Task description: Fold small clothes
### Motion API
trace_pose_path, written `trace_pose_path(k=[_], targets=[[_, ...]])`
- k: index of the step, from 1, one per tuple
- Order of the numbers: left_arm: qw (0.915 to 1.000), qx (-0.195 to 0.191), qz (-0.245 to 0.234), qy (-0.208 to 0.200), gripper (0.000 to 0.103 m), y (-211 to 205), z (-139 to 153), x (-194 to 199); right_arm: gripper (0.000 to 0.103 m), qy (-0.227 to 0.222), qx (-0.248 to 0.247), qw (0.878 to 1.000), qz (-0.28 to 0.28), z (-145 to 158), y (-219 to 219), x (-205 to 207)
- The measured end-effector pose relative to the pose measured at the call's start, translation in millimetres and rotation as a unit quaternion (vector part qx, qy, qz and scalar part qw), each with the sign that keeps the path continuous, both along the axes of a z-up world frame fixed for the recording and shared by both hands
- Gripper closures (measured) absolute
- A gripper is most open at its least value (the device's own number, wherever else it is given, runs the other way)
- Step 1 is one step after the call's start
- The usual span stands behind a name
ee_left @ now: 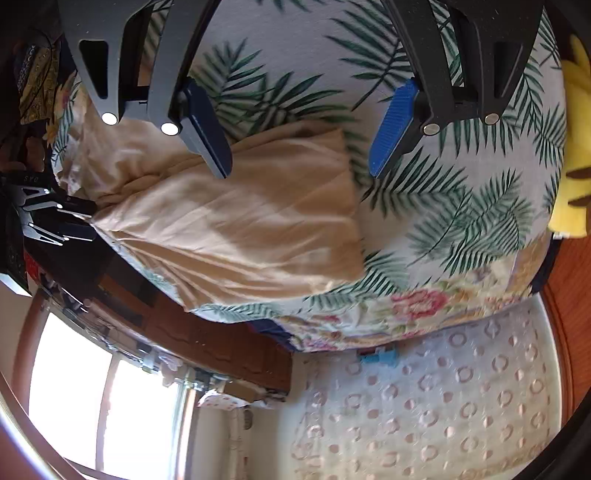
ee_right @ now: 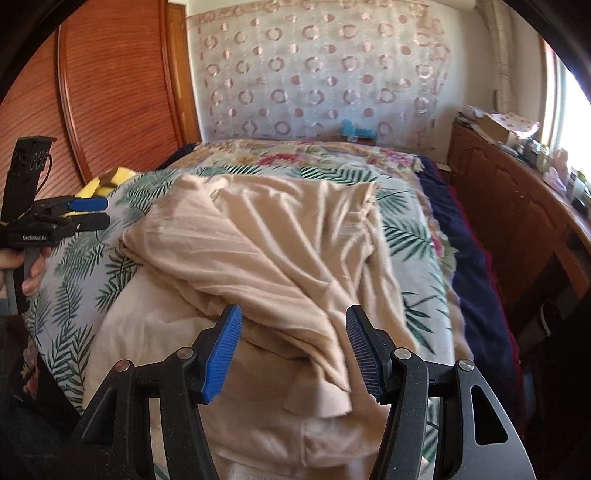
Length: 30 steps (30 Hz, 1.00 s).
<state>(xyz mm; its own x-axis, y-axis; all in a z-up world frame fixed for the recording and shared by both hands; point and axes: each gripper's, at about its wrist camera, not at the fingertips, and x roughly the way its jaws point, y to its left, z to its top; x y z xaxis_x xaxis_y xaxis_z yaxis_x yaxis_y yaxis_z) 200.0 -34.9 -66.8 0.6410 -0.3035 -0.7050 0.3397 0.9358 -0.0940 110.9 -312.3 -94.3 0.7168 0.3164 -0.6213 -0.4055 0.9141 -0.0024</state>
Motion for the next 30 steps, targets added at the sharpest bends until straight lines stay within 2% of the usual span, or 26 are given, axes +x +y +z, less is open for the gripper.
trace_pose_path(k=[7, 19, 30], targets=[[0.9993, -0.004, 0.014, 0.034, 0.026, 16.9, -24.0, 4.9, 0.042, 0.024, -0.038, 0.999, 0.008, -21.4, 16.0, 26.9], [0.9989, 0.0, -0.007, 0.047, 0.027, 10.0, -38.5, 6.1, 0.042, 0.045, -0.029, 0.999, 0.005, -30.3, 21.1, 38.7], [0.9988, 0.007, 0.001, 0.048, 0.027, 5.2, -40.3, 7.5, 0.042, 0.035, -0.016, 0.999, 0.005, -34.4, 18.8, 32.8]])
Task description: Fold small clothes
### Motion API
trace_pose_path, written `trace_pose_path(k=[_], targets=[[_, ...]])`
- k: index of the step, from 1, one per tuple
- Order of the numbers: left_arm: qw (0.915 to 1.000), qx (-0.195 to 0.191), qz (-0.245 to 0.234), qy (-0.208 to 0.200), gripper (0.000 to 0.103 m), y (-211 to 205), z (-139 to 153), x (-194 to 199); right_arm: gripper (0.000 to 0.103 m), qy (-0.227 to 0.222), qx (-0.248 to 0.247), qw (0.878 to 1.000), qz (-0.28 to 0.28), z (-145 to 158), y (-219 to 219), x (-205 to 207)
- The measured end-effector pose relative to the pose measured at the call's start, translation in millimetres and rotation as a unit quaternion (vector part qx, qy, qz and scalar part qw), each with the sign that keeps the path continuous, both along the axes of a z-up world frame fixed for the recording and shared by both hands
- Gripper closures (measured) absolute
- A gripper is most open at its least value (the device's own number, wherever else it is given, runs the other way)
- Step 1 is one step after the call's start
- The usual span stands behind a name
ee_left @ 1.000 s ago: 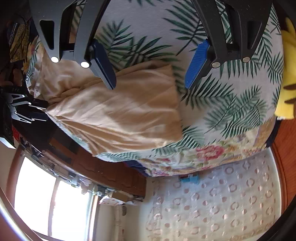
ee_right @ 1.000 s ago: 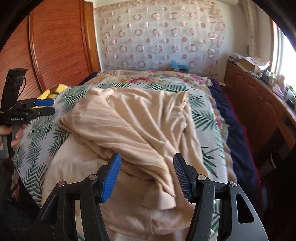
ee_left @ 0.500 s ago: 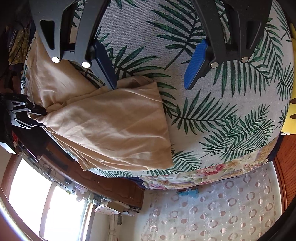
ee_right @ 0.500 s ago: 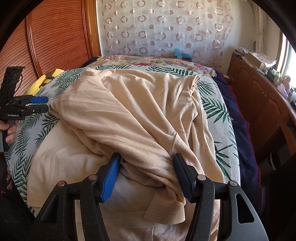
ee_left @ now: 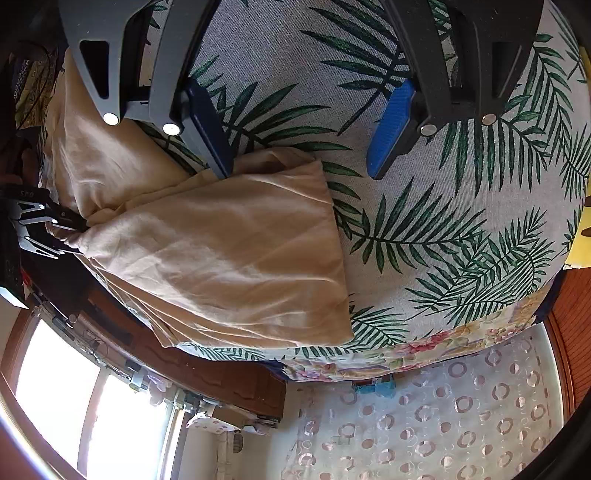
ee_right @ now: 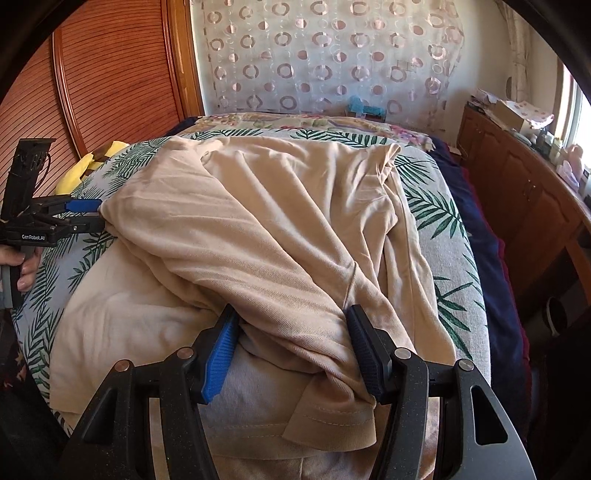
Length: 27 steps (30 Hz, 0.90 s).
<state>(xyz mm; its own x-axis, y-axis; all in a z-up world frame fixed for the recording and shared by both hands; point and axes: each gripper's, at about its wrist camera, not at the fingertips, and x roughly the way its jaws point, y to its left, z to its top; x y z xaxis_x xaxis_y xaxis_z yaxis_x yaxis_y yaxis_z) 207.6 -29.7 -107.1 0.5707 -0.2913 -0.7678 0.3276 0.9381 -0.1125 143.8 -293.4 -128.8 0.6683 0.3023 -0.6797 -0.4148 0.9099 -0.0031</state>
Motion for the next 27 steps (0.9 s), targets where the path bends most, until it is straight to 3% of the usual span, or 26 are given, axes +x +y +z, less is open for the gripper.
trace_pose_path(k=[4, 6, 8, 9, 10, 11, 15, 16, 22, 27], targets=[[1.0, 0.004, -0.002, -0.003, 0.031, -1.1, 0.3, 0.1, 0.042, -0.003, 0.002, 1.0, -0.002, -0.8, -0.8, -2.1], [0.9999, 0.013, -0.006, -0.008, 0.049, -2.6, 0.8, -0.1, 0.042, -0.004, 0.003, 1.0, -0.002, -0.4, -1.2, -2.6], [0.9997, 0.016, -0.017, -0.005, 0.079, -6.4, 2.1, 1.5, 0.042, -0.004, 0.004, 1.0, -0.003, -0.4, -2.1, -3.0], [0.9996, 0.015, -0.021, -0.003, 0.084, -8.0, 3.0, 2.4, 0.042, -0.004, 0.005, 1.0, -0.003, -0.4, -2.4, -3.4], [0.9996, 0.018, -0.022, -0.005, 0.097, -9.3, 5.0, 3.2, 0.042, -0.005, 0.006, 1.0, -0.003, 0.0, -3.2, -3.5], [0.9995, 0.019, -0.025, -0.009, 0.097, -10.9, 8.2, 4.3, 0.046, -0.007, 0.008, 1.0, -0.003, 0.5, -3.8, -4.3], [0.9984, 0.005, -0.027, -0.049, 0.098, -17.9, 39.4, 12.0, 0.082, -0.018, 0.029, 0.999, -0.004, 3.8, -11.5, -8.8], [0.9976, 0.0, -0.028, -0.063, 0.098, -20.7, 50.0, 15.3, 0.086, -0.019, 0.04, 0.999, -0.002, 5.1, -14.3, -10.5], [0.9888, -0.007, -0.058, -0.138, 0.098, -64.3, 114.8, 60.0, 0.09, -0.039, 0.075, 0.996, -0.008, 17.1, -26.7, -24.5], [0.9839, 0.0, -0.082, -0.159, 0.098, -109.9, 134.9, 103.9, 0.09, -0.05, 0.102, 0.993, -0.017, 24.7, -41.8, -36.2]])
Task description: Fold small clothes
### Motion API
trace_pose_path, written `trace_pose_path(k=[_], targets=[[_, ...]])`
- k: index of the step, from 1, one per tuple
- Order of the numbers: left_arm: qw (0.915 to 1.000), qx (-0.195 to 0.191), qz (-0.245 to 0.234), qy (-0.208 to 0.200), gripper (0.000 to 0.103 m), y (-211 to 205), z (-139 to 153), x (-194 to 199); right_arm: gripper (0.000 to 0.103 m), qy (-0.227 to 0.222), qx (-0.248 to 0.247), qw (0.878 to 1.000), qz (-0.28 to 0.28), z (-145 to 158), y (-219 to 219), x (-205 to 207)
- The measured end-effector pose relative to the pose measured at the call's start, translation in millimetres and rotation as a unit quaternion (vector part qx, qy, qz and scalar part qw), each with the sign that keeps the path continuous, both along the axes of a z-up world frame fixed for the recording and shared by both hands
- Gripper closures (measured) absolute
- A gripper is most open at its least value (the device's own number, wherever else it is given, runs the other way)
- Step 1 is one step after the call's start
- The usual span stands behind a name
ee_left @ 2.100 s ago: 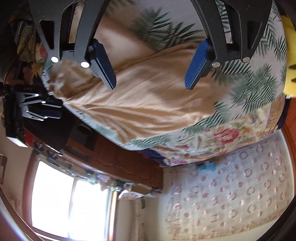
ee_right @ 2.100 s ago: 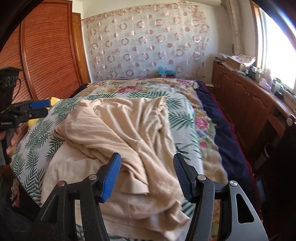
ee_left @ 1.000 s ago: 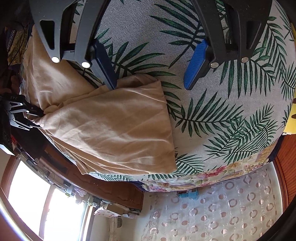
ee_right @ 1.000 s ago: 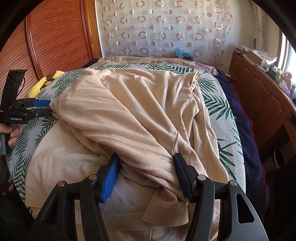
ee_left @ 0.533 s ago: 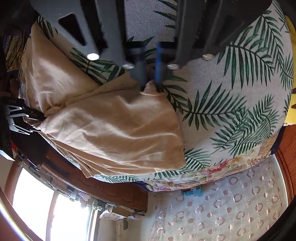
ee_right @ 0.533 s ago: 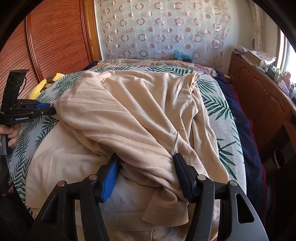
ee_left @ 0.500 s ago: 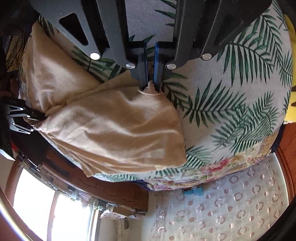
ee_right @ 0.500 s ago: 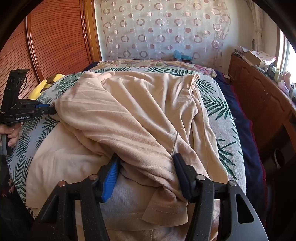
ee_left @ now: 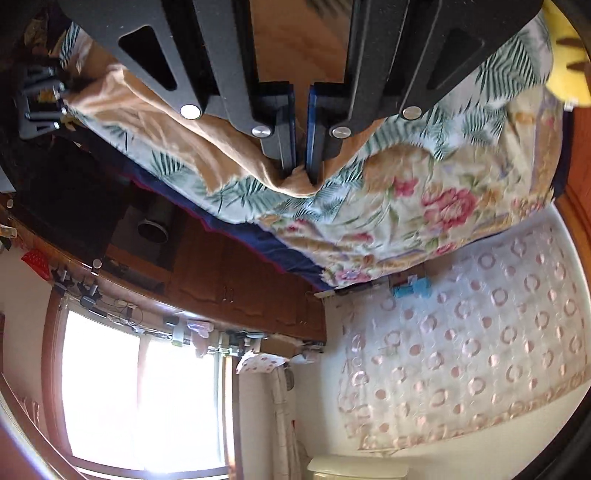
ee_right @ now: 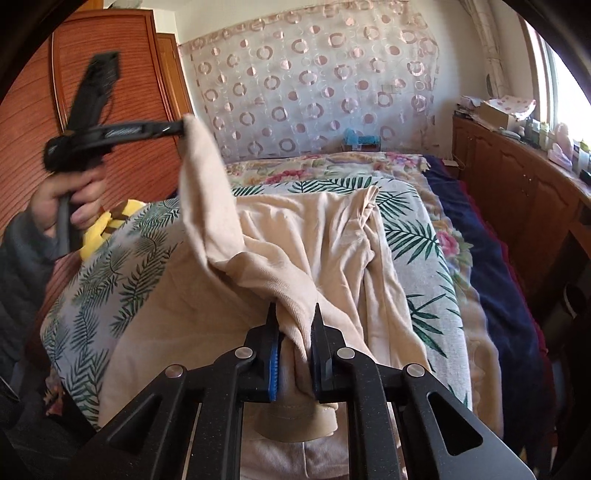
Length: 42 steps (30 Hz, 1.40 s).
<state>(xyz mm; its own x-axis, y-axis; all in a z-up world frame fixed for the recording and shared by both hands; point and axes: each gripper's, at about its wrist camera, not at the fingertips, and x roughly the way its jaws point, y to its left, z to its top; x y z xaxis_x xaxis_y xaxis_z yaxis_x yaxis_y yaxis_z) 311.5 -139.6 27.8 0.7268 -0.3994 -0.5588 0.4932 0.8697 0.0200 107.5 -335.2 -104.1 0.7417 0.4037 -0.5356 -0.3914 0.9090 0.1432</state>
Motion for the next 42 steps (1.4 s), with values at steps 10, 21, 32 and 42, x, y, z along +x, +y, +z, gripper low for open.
trace_pose_path(k=[10, 21, 32, 42], targets=[[0.9985, 0.036, -0.038, 0.012, 0.097, -77.4, -17.6, 44.1, 0.091, 0.01, 0.025, 0.999, -0.041, -1.8, -31.1, -16.7], [0.9979, 0.014, -0.048, 0.04, 0.029, -67.7, -24.0, 41.1, 0.071, 0.029, -0.017, 0.996, -0.085, -1.2, -34.4, -8.5], [0.9968, 0.016, -0.028, 0.073, 0.023, -5.2, -58.7, -5.0, 0.058, -0.003, -0.06, 0.994, -0.094, 26.4, -22.1, 21.3], [0.9943, 0.005, -0.003, 0.107, 0.023, 29.2, -97.7, -17.2, 0.058, 0.008, -0.076, 0.996, -0.048, 44.2, 17.1, 123.5]])
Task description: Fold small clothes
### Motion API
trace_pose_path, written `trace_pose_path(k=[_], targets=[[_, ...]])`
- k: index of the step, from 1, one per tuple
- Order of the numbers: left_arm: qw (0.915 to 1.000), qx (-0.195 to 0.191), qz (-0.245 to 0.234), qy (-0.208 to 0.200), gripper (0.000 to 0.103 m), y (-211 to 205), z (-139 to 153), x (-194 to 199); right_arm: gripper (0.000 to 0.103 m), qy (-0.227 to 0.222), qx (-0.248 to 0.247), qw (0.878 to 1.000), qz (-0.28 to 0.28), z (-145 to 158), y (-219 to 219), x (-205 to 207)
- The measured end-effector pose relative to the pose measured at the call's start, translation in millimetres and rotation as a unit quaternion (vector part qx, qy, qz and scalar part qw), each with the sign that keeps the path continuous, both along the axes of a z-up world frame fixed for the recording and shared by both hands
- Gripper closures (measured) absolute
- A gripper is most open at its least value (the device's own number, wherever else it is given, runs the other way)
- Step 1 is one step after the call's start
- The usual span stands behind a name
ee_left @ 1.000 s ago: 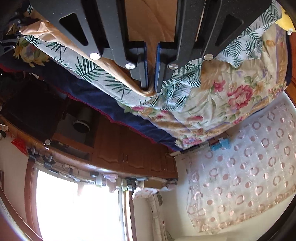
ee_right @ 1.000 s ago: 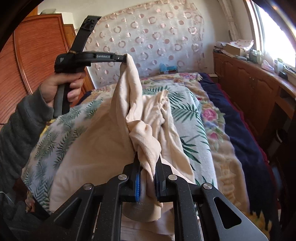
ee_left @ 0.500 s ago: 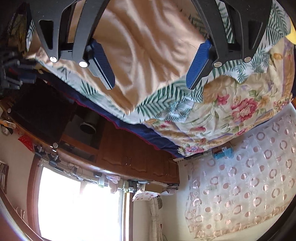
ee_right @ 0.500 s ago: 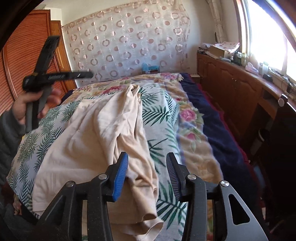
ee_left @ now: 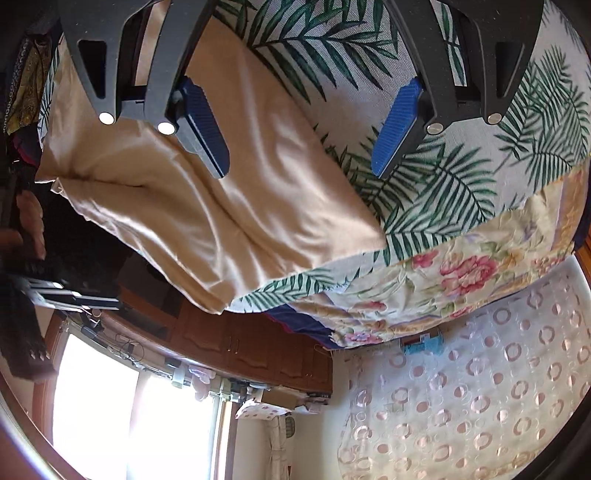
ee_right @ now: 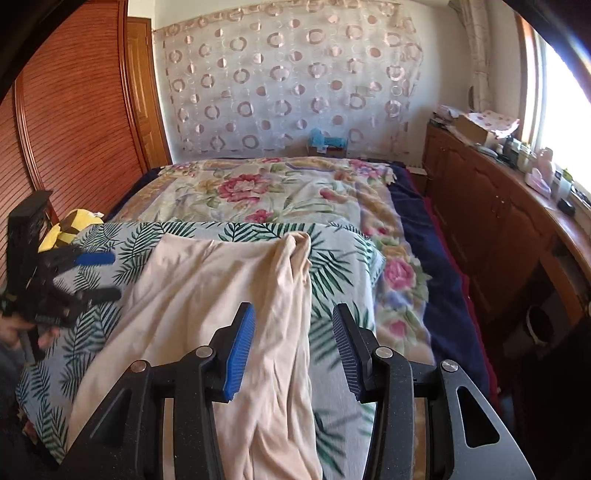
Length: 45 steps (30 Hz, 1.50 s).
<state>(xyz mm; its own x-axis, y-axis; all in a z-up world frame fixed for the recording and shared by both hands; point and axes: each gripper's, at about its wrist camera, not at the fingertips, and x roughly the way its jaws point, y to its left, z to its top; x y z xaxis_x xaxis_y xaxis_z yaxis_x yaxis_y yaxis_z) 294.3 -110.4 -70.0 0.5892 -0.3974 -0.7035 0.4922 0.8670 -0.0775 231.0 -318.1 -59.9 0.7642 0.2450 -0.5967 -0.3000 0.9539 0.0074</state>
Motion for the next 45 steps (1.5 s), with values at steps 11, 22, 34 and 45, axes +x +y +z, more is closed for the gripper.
trace_pose_path(k=[11, 22, 34, 45], targets=[[0.9986, 0.029, 0.01, 0.044, 0.022, 3.6, -35.5, 13.9, 0.058, 0.075, -0.041, 0.996, 0.025, -11.3, 38.8, 113.3], [0.997, 0.061, -0.013, 0.047, 0.001, -10.2, -41.3, 10.9, 0.099, 0.041, -0.09, 0.995, -0.013, -10.8, 38.9, 140.8], [0.9968, 0.062, -0.011, 0.048, 0.0, -10.1, -40.3, 10.2, 0.082, 0.038, -0.063, 0.996, -0.044, -1.5, 9.9, 120.6], [0.9967, 0.065, -0.002, 0.049, 0.0, -4.9, -36.8, 6.4, 0.06, 0.039, -0.03, 0.998, -0.03, -9.0, -21.2, -16.4]])
